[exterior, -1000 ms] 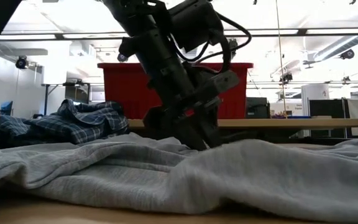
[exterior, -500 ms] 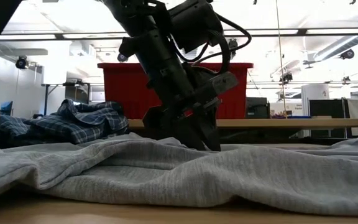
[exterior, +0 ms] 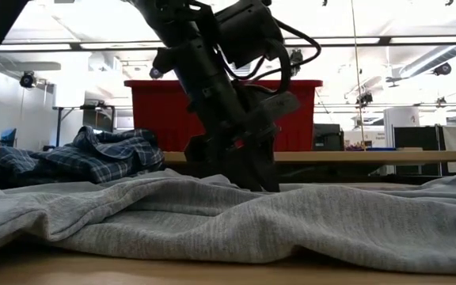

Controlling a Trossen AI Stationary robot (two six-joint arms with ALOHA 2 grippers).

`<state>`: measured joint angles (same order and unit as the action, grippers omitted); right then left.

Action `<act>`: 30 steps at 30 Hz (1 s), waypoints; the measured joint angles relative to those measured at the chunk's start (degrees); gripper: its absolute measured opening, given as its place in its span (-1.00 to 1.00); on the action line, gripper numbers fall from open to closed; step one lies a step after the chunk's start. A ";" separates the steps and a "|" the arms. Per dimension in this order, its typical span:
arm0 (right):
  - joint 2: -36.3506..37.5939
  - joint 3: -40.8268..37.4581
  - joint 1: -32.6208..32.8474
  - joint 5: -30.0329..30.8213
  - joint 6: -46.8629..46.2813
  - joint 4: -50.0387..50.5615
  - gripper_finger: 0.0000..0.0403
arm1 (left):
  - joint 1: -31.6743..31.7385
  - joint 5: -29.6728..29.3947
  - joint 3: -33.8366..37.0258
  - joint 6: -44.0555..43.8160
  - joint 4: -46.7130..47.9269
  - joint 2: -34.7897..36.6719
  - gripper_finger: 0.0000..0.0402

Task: Fold Laundry from Bin
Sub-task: Fold the gray shirt

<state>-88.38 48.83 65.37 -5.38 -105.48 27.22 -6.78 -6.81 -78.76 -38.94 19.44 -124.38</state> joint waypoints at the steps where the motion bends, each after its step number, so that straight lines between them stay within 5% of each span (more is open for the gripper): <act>1: -1.11 0.01 0.06 -2.55 0.36 0.79 -0.96 | 0.04 0.32 -0.38 1.29 0.62 0.02 -0.30; 5: -2.05 0.25 0.06 -10.91 3.28 1.80 -0.96 | -0.02 0.42 -2.57 7.07 6.23 0.09 -0.30; 13: 3.15 6.03 -0.09 -10.67 4.46 5.51 -0.96 | 0.04 0.29 -6.08 9.03 11.54 -0.24 -0.30; 19: 3.85 9.13 -1.93 4.02 4.96 18.50 -0.96 | 0.04 0.27 -10.00 9.90 13.70 -0.57 -0.30; 25: -1.08 1.86 -7.66 2.12 11.92 -3.98 -0.96 | 0.10 0.44 -12.66 10.59 17.84 -0.83 -0.22; 30: -5.90 1.72 -6.77 -5.47 12.10 1.30 -0.96 | -0.01 0.29 -12.23 10.15 20.28 -0.91 -0.12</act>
<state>-94.28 50.55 58.60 -10.86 -93.38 28.52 -6.79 -6.52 -90.98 -28.79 39.73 -125.29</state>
